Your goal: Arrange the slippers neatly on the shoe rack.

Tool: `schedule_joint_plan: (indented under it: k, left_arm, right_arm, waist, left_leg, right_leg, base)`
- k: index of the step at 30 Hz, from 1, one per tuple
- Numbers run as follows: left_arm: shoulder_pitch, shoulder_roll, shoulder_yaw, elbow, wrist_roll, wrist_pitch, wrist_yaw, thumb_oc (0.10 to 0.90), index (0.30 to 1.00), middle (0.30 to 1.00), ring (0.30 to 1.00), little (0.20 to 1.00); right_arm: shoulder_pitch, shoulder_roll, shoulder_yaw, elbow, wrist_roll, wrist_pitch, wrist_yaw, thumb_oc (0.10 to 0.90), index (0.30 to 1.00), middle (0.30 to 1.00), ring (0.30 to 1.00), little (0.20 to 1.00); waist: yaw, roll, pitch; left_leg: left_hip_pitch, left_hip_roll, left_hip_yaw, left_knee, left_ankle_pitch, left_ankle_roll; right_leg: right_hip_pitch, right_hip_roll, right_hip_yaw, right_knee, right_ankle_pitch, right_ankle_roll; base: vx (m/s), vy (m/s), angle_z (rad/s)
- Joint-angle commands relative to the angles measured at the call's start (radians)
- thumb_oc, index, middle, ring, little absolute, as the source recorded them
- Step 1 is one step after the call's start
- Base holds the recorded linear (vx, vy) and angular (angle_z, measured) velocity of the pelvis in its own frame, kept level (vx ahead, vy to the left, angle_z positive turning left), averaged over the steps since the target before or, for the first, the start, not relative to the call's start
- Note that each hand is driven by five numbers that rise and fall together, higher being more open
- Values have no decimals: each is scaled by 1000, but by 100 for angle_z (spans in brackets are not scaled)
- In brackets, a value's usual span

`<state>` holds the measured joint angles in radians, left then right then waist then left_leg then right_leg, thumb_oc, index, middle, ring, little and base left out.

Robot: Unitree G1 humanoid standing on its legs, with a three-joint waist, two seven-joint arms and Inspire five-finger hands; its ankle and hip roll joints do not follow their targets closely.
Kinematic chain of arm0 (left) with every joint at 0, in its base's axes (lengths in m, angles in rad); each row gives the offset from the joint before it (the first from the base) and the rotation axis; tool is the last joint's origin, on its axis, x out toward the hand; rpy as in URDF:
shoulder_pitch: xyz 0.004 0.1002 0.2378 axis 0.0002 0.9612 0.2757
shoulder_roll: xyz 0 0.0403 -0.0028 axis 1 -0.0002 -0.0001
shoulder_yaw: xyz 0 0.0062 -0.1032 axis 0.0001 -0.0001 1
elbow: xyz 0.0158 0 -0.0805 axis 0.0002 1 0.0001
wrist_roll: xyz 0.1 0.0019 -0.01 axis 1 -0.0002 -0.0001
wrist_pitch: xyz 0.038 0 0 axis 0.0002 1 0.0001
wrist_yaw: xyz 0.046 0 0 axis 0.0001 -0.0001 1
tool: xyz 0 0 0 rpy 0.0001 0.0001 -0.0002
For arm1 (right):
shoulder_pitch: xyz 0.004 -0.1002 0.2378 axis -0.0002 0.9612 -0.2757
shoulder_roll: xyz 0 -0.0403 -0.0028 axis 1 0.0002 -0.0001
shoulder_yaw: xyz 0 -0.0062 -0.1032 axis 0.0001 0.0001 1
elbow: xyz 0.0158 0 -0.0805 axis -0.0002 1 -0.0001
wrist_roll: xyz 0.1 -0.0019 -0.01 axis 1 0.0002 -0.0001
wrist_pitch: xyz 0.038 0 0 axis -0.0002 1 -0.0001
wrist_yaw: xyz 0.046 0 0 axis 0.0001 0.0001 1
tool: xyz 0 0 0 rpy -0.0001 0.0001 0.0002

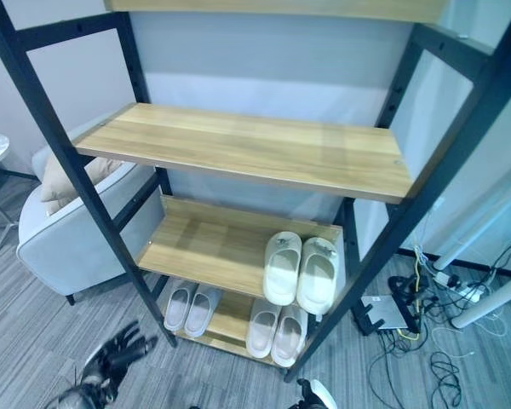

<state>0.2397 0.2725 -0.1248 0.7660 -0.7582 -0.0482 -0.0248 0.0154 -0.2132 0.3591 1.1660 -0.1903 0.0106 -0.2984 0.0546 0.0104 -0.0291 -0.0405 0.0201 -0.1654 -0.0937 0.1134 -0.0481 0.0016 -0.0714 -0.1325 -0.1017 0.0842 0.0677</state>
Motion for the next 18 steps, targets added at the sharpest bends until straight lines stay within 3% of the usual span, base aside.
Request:
schedule_joint_plan:
  k: [1, 3, 5, 6, 8, 12, 16, 18]
  left_arm:
    - [-128, -33, 30, 140, 69, -11, 79, 800, 900, 900, 900, 900]
    - [-201, -52, 88, 413, 186, -2, 91, 800, 900, 900, 900, 900]
    - [-222, -50, 113, 478, 228, 3, 100, 800, 900, 900, 900, 900]
    - [-246, -44, 165, 586, 281, 19, 129, 800, 900, 900, 900, 900]
    - [-258, -41, 209, 651, 272, 31, 156, 800, 900, 900, 900, 900]
    - [-263, -55, 180, 634, 336, 28, 155, 800, 900, 900, 900, 900]
    - [-263, -61, 44, 575, 553, 3, 161, 800, 900, 900, 900, 900]
    - [-261, -63, 18, 572, 589, 4, 167, 800, 900, 900, 900, 900]
  right_arm:
    - [-40, -46, 8, -13, 14, -10, -2, 800, 900, 900, 900, 900]
    - [-56, -58, -4, 34, 35, -8, 0, 800, 900, 900, 900, 900]
    - [-65, -58, -9, 54, 44, -8, 2, 800, 900, 900, 900, 900]
    - [-79, -54, -16, 100, 66, -6, 9, 800, 900, 900, 900, 900]
    - [-82, -46, -23, 140, 89, -2, 19, 800, 900, 900, 900, 900]
    - [-72, -21, -44, 182, 144, -4, 34, 800, 900, 900, 900, 900]
    - [-20, -11, -80, 226, 193, -15, 62, 800, 900, 900, 900, 900]
    - [-7, -9, -88, 232, 205, -17, 66, 800, 900, 900, 900, 900]
  waist:
    - [-10, 12, -15]
    - [-23, 11, -17]
    - [-24, 9, -20]
    - [-22, 4, -27]
    - [-19, -2, -38]
    - [-21, -6, -45]
    - [-29, -7, -40]
    - [-32, -7, -38]
  left_leg:
    - [-37, -28, 65, 6, -74, 23]
    - [-31, -25, 74, 6, -76, 20]
    - [-30, -25, 76, 6, -76, 19]
    - [-27, -24, 77, 6, -77, 17]
    - [-22, -24, 80, 6, -80, 16]
    - [-19, -23, 84, 6, -83, 16]
    - [-20, -25, 86, 6, -83, 18]
    - [-19, -25, 87, 6, -84, 18]
  right_leg:
    - [-13, 17, -31, 14, -123, 13]
    - [-17, 17, -19, 14, -122, 13]
    - [-18, 18, -16, 14, -122, 13]
    - [-19, 18, -11, 14, -123, 13]
    - [-16, 19, -8, 14, -126, 12]
    - [-15, 18, -5, 14, -125, 13]
    - [-16, 18, -5, 14, -120, 16]
    - [-15, 18, -4, 14, -120, 17]
  base:
    - [0, 0, 0]
    - [-4, 3, -5]
    - [10, -4, -9]
    - [16, -6, -11]
    - [44, -13, -7]
    - [12, -3, 0]
    - [0, 0, 0]
    - [0, 0, 0]
